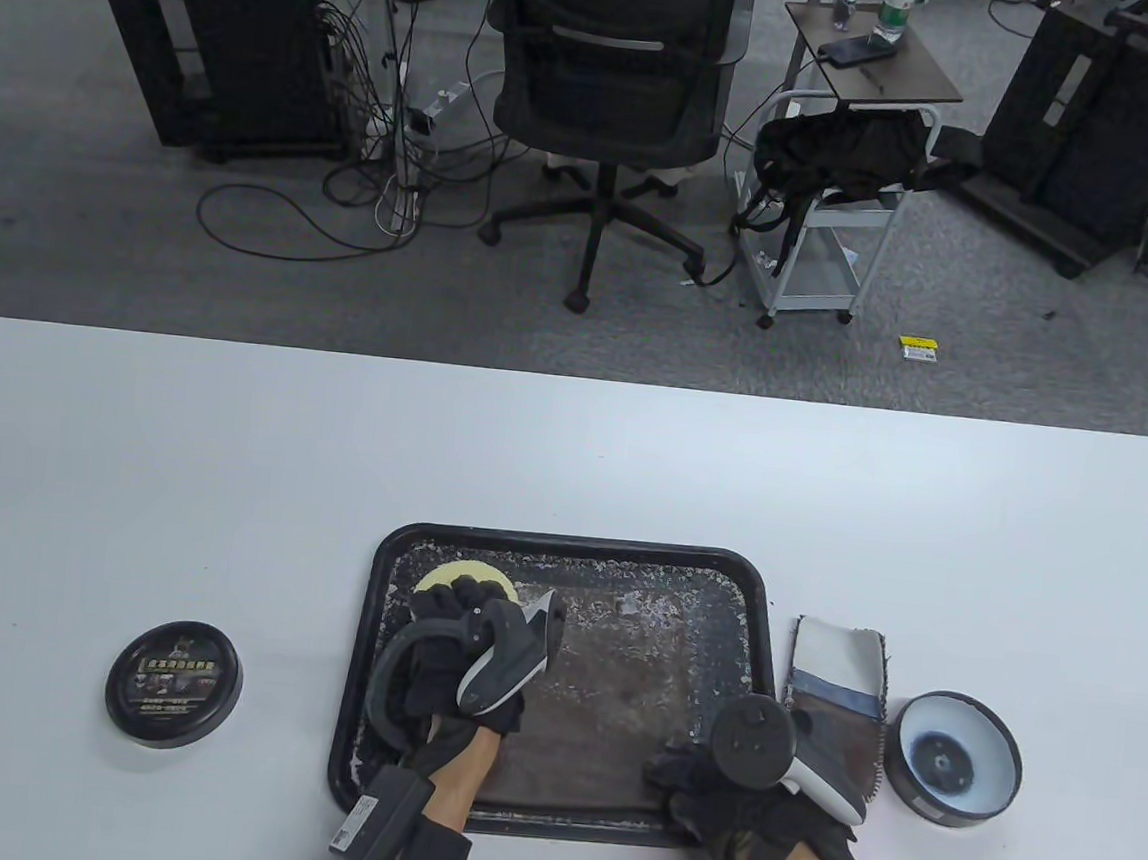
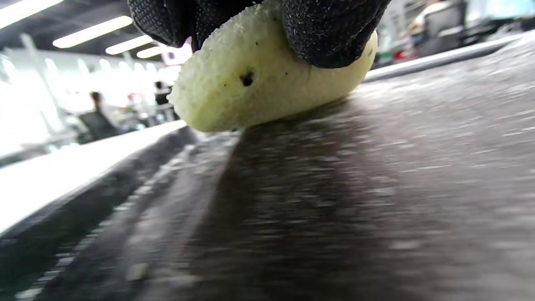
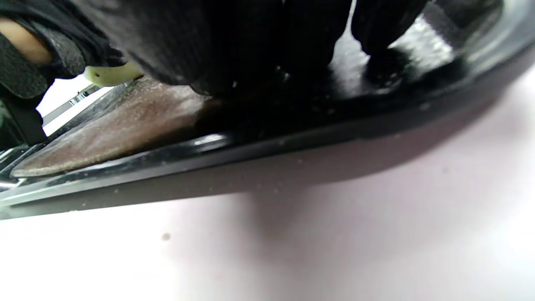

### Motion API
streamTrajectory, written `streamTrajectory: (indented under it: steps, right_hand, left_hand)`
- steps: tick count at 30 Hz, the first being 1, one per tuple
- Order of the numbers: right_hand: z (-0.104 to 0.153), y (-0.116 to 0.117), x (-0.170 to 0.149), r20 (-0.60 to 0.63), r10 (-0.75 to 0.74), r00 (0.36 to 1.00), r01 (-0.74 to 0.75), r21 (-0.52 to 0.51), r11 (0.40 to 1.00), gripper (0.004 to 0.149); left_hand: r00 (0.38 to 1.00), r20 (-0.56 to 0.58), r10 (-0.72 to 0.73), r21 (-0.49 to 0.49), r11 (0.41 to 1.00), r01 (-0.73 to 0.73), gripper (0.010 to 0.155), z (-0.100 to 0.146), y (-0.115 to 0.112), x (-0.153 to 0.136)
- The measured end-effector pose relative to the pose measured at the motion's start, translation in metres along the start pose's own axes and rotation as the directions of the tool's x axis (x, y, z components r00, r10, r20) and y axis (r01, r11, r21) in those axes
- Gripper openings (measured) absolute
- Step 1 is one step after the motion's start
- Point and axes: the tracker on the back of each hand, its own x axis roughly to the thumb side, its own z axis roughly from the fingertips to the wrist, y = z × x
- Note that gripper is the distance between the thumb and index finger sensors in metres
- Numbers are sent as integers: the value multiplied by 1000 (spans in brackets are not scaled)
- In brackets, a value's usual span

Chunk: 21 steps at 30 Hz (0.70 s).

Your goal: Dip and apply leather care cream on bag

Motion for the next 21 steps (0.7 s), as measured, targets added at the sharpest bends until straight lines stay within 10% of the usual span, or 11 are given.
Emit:
streamTrajectory:
  steps: [21]
  right_hand:
    - [-1,1,-1,13,-6,1000,6,8,1000,52]
  left_hand:
    - [836,470,285,-66,955,-289,47,15,6,101]
